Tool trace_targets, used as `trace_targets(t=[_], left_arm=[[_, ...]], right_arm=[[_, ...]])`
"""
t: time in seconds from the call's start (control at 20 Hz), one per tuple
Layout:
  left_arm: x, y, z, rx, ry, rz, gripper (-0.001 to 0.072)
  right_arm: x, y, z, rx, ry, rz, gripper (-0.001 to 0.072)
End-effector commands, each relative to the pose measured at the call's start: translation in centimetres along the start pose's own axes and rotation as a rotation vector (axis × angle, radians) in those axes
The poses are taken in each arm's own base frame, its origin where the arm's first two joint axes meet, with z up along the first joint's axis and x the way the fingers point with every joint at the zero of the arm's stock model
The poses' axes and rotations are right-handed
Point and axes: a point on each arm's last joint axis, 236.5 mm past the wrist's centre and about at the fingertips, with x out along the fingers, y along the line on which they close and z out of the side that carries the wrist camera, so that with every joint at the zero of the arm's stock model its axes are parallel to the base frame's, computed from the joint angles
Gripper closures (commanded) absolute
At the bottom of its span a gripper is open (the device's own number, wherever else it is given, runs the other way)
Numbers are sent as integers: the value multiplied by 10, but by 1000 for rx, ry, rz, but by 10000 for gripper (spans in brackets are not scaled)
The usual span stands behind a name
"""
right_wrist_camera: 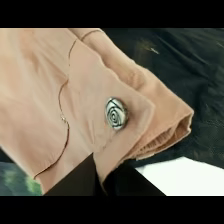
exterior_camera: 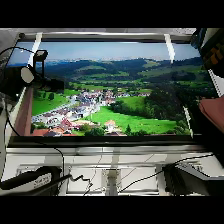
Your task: Fold the clothes and pants, and hang the long-sleeved shirts on hangers.
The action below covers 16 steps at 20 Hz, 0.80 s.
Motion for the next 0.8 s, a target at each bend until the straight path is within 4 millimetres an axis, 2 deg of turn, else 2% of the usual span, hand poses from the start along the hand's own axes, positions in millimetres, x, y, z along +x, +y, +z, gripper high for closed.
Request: trace_targets(t=[0.0, 0.05, 0.1, 0.15, 0.2, 0.35, 0.4, 0.5, 0.6, 0.65, 0.75], left_arm=[[0, 0, 0, 0, -1, 1, 699], [0, 0, 0, 0, 0, 1, 699], [0, 0, 0, 0, -1, 1, 699], [0, 0, 0, 0, -1, 1, 699], [0, 0, 0, 0, -1, 1, 699], [0, 0, 0, 0, -1, 1, 699], [0, 0, 0, 0, -1, 1, 699], [0, 0, 0, 0, -1, 1, 699], [0, 0, 0, 0, -1, 1, 699], [0, 0, 0, 0, -1, 1, 699], [0, 0, 0, 0, 0, 1, 699]], right_arm=[[-4, -43, -7, 45, 28, -164, 695], [-4, -45, -2, 50, 7, -171, 686], [-4, -44, 4, 48, -19, -168, 524], [-3, -42, 10, 47, -44, -158, 224], [-3, -40, 10, 49, -46, -149, -8], [-1, -27, 11, 62, -48, -93, 22], [0, -16, 10, 71, -43, -51, 60], [1, 14, 1, 64, -5, 41, 678], [1, 64, -10, 4, 25, 159, 696], [0, 91, -22, -55, 53, 209, 696], [-2, 150, -61, -238, 126, 282, 697]])
